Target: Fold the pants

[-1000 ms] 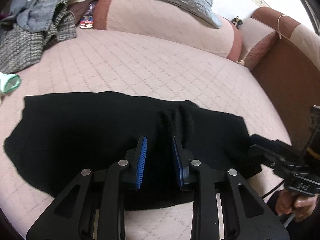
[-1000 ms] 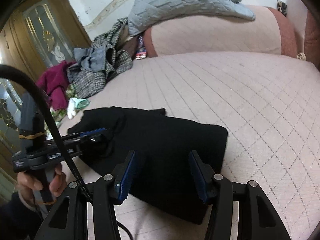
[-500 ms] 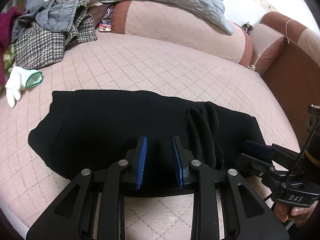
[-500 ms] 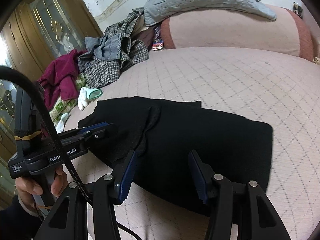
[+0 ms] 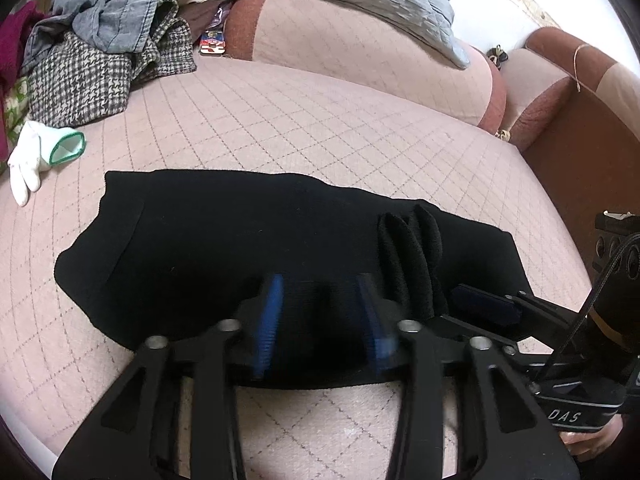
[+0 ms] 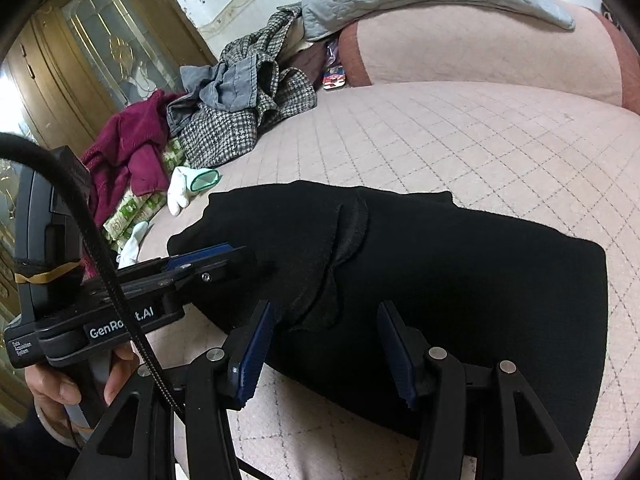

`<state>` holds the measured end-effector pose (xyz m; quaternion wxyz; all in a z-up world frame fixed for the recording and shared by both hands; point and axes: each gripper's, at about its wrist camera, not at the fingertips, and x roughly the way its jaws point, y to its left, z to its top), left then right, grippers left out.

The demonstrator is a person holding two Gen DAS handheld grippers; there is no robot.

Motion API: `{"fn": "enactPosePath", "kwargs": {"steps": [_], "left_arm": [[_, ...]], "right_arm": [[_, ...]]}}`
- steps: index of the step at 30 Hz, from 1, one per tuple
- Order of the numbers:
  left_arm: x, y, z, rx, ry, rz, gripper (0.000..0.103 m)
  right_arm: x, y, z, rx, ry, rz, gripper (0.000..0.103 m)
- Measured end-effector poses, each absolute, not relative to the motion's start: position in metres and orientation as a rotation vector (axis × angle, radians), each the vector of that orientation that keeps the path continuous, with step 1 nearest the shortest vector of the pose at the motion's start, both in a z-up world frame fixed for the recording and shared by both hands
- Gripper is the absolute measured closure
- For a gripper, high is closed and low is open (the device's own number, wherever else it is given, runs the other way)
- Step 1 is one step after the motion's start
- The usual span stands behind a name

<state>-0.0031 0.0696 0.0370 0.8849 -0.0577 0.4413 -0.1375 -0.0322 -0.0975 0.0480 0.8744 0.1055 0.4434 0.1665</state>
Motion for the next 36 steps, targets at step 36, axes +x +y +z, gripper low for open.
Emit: {"fn": "enactPosePath", "kwargs": {"steps": [36], "left_arm": [[-0.029, 0.2, 0.018, -0.565, 0.926, 0.03, 0.051]], "right_arm": [[0.093, 0.011, 0.044, -0.099, 0.951, 0.601, 0.05]]}}
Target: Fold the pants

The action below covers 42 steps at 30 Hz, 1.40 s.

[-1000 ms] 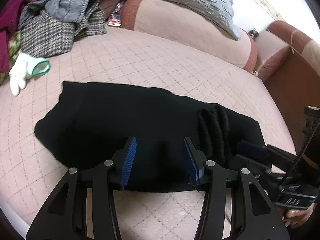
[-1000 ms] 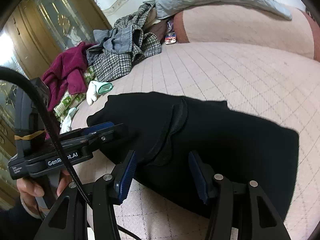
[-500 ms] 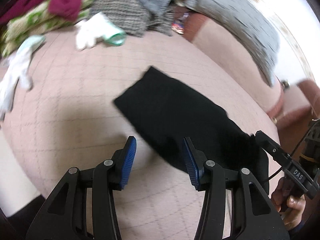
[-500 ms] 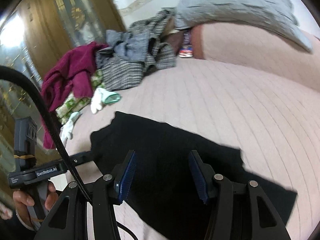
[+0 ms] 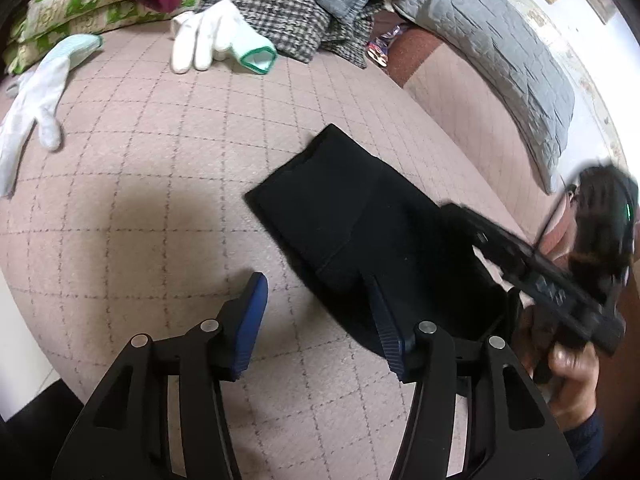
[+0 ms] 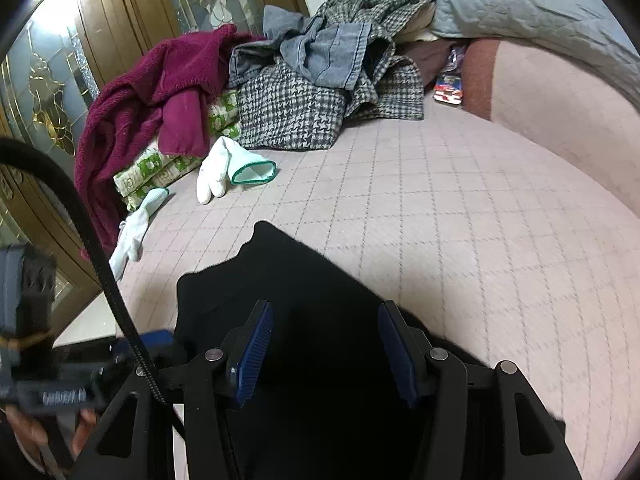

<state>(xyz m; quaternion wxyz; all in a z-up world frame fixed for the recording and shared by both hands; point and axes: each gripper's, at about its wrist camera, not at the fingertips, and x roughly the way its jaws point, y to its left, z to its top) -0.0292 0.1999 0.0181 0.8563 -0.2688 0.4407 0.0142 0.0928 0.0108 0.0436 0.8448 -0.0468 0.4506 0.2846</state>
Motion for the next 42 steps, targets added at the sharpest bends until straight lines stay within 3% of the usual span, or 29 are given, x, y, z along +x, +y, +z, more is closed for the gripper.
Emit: {"fn": "enactPosePath", "kwargs": {"steps": [7, 9, 11, 18, 19, 21, 23, 24, 33, 38, 42], "left_arm": [[-0.019, 0.201, 0.014, -0.596, 0.909, 0.024, 0.05], [-0.017, 0.201, 0.013, -0.61, 0.901, 0.008, 0.038], [-0.016, 0.199, 0.013, -0.619, 0.888, -0.004, 0.034], [-0.011, 0.194, 0.011, -0.579, 0.863, -0.008, 0.035], [-0.009, 0.193, 0.011, -0.569, 0.863, -0.009, 0.037], [-0.007, 0.193, 0.011, -0.525, 0.864, 0.023, 0.07], [-0.005, 0.198, 0.011, -0.521, 0.865, 0.021, 0.075], [-0.006, 0.199, 0.012, -0.528, 0.86, 0.012, 0.081], [-0.026, 0.174, 0.066, -0.454, 0.656, -0.14, 0.087], [-0.044, 0.118, 0.1, -0.309, 0.527, -0.341, 0.087], [-0.05, 0.059, 0.105, -0.201, 0.529, -0.493, 0.088]], "right_arm": [[0.122, 0.046, 0.036, -0.2, 0.976, 0.706, 0.045], [0.13, 0.054, 0.032, -0.224, 0.988, 0.726, 0.045], [0.137, 0.06, 0.028, -0.236, 1.003, 0.74, 0.045], [0.147, 0.08, 0.005, -0.27, 1.062, 0.803, 0.048], [0.147, 0.084, 0.001, -0.287, 1.067, 0.789, 0.058], [0.146, 0.087, 0.001, -0.293, 1.055, 0.776, 0.069], [0.143, 0.085, 0.009, -0.28, 1.039, 0.773, 0.082], [0.142, 0.083, 0.012, -0.271, 1.032, 0.774, 0.084], [0.113, 0.041, 0.089, -0.137, 0.851, 0.75, 0.089], [0.082, -0.019, 0.136, -0.008, 0.754, 0.695, 0.09], [0.04, -0.081, 0.159, 0.055, 0.698, 0.604, 0.09]]}}
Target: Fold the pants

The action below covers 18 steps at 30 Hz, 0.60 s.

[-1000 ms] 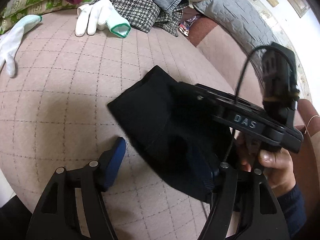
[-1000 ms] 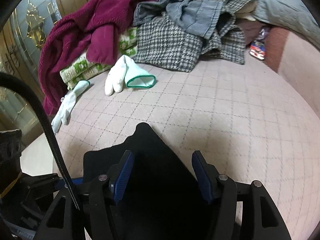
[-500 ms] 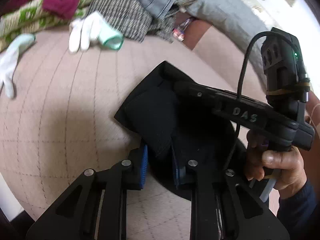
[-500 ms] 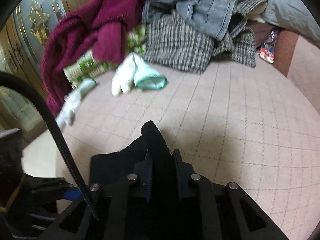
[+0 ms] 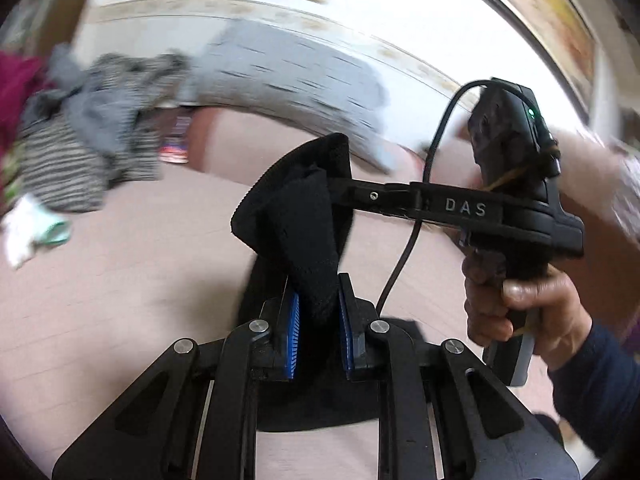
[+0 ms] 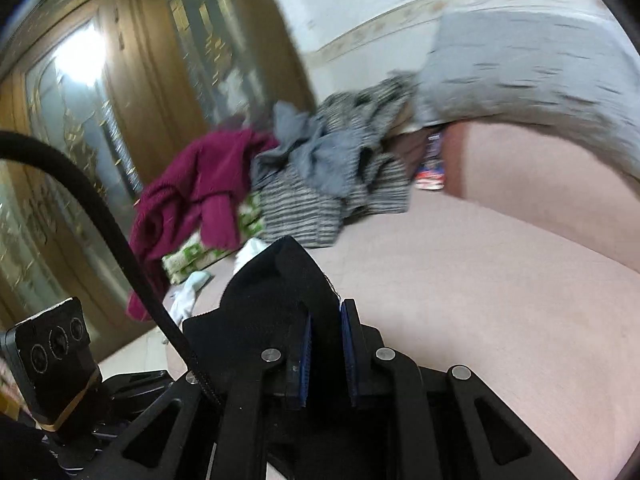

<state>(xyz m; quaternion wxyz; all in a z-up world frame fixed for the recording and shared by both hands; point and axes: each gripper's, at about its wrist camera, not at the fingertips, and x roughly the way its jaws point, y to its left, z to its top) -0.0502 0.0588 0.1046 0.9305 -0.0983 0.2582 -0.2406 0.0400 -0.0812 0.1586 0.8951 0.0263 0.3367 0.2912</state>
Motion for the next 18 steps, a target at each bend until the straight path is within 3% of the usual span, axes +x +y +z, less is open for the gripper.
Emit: {"fn": "enactPosePath", "kwargs": {"steps": [4, 10, 12, 15, 17, 18], "left_arm": [[-0.05, -0.001, 0.089, -0.075, 0.594, -0.595, 0.088], [-0.05, -0.069, 0.043, 0.109, 0.75, -0.651, 0.087], [-0.052, -0.072, 0.042, 0.131, 0.763, -0.674, 0.085], [-0.061, -0.064, 0.058, 0.079, 0.74, -0.852, 0.071], [-0.068, -0.058, 0.068, 0.057, 0.713, -0.925, 0.069], [-0.071, -0.055, 0.072, 0.065, 0.689, -0.935, 0.069]], "right_arm": [[0.003, -0.143, 0.152, 0.142, 0.701, 0.487, 0.092], [-0.024, -0.224, 0.084, 0.283, 0.872, 0.203, 0.093], [-0.031, -0.24, 0.071, 0.304, 0.922, 0.113, 0.087], [-0.047, -0.253, 0.079, 0.306, 0.882, 0.057, 0.074], [-0.057, -0.257, 0.088, 0.329, 0.858, 0.05, 0.057], [-0.062, -0.26, 0.092, 0.343, 0.844, 0.041, 0.054]]}}
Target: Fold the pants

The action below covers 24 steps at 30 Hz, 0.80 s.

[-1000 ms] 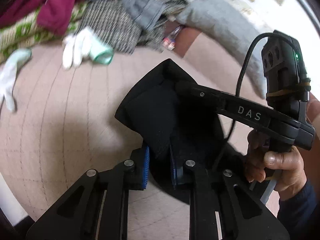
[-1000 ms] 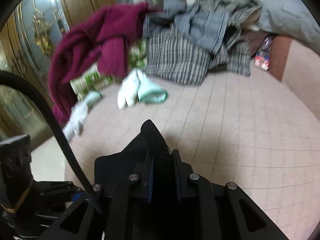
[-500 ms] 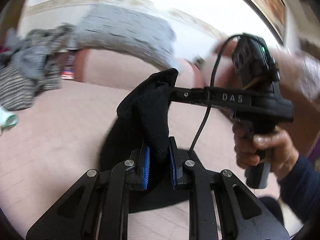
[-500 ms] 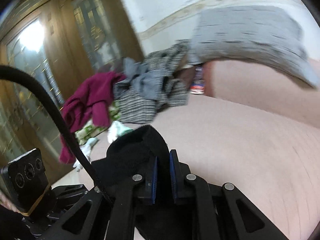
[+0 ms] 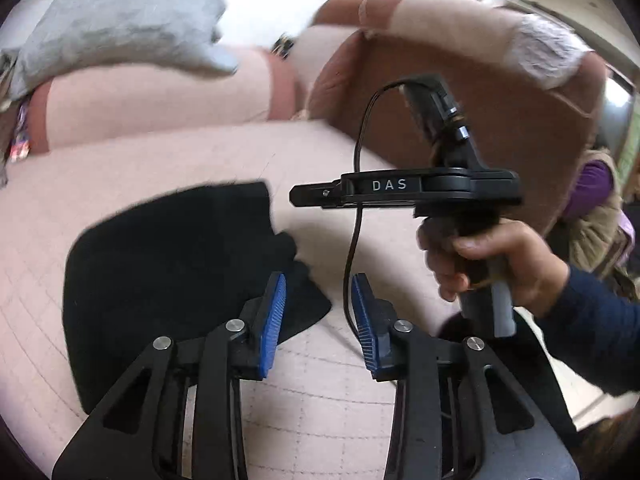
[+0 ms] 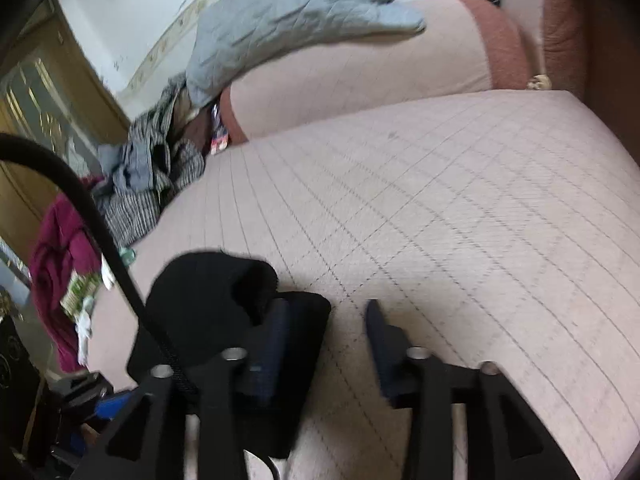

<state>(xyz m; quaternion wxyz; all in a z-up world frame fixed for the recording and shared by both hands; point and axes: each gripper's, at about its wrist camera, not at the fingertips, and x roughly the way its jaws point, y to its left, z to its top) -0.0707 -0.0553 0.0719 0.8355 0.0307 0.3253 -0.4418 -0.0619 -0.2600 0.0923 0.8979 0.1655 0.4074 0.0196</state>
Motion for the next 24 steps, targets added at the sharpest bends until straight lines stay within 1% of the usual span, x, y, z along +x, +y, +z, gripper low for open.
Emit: {"fn": "enactPosePath", "kwargs": {"steps": [3, 5, 7, 12, 13, 14, 15, 16, 17, 21, 24], "left_arm": [[-0.068, -0.048, 0.08, 0.1, 0.649, -0.886, 0.069], [-0.059, -0.041, 0.08, 0.079, 0.662, -0.833, 0.069], [-0.049, -0.032, 0.077, 0.051, 0.682, -0.783, 0.069], [-0.038, -0.028, 0.06, 0.037, 0.749, -0.711, 0.069], [-0.037, -0.033, 0.055, 0.053, 0.767, -0.701, 0.069], [-0.035, -0.035, 0.052, 0.055, 0.778, -0.705, 0.069], [-0.035, -0.038, 0.05, 0.051, 0.791, -0.715, 0.069], [-0.036, -0.044, 0.047, 0.049, 0.808, -0.735, 0.069], [-0.038, -0.046, 0.047, 0.053, 0.814, -0.748, 0.069], [-0.051, -0.064, 0.051, 0.105, 0.784, -0.81, 0.069], [-0.05, -0.075, 0.047, 0.125, 0.805, -0.824, 0.069]], "right_arm": [[-0.074, -0.267, 0.101, 0.413, 0.81, 0.063, 0.053], [-0.075, -0.265, 0.101, 0.464, 0.808, 0.095, 0.047], [-0.066, -0.255, 0.095, 0.488, 0.829, 0.137, 0.044], [-0.031, -0.23, 0.071, 0.468, 0.898, 0.164, 0.044], [-0.025, -0.227, 0.064, 0.481, 0.922, 0.179, 0.052], [-0.023, -0.224, 0.061, 0.48, 0.927, 0.195, 0.076], [-0.021, -0.217, 0.06, 0.459, 0.917, 0.215, 0.083], [-0.021, -0.212, 0.061, 0.435, 0.907, 0.209, 0.086], [-0.025, -0.212, 0.063, 0.426, 0.891, 0.209, 0.092], [-0.046, -0.228, 0.081, 0.485, 0.826, 0.233, 0.094], [-0.055, -0.234, 0.075, 0.467, 0.865, 0.182, 0.094]]}}
